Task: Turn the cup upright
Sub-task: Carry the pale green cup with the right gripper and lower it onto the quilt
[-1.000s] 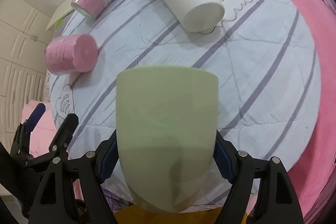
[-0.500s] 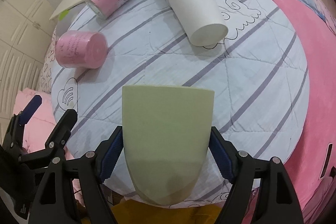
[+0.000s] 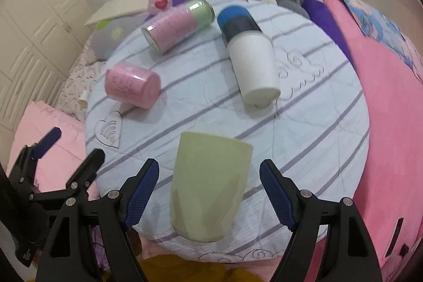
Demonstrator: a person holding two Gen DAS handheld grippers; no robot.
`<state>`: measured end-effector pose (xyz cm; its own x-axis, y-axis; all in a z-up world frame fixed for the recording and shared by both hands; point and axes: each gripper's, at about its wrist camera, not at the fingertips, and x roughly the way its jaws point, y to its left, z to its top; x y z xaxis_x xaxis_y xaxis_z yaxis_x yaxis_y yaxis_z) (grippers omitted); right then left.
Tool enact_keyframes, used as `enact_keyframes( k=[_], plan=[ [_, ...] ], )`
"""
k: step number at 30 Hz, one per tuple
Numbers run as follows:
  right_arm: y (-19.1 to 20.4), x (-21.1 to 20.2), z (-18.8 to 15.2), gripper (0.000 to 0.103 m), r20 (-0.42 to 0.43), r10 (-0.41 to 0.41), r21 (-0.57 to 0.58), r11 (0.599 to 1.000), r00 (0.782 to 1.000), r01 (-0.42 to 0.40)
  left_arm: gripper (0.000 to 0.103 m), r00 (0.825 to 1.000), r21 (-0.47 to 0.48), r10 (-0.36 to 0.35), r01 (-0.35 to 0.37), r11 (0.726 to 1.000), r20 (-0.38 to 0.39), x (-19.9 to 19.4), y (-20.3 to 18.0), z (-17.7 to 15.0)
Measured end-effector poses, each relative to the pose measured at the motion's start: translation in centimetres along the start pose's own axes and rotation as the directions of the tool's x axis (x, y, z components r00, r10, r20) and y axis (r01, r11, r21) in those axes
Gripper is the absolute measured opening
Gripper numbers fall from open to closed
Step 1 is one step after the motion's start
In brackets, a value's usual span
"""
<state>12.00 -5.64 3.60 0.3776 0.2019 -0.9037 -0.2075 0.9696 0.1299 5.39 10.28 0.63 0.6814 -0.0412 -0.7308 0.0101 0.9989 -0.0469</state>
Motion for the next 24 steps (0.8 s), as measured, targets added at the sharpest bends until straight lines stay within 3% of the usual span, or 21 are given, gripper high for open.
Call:
enact_keyframes(
  k=[10,24],
  plan=[
    [-4.3,-3.1,-1.0,0.080,0.175,0.036,-0.046,0.999,0.984,-0.028,0.103,0.999,-0.029,0.004,-0.003,1.000,0.032,-1.4,-4.7,0.0],
    [-11.6,-2.5,-1.5,0.080,0.224,0.080,-0.047,0.996,0.971,-0.072,0.103,0.997,-0.043,-0.001,0.004,0.999,0.073,-1.9,-11.3,0.2]
  ],
)
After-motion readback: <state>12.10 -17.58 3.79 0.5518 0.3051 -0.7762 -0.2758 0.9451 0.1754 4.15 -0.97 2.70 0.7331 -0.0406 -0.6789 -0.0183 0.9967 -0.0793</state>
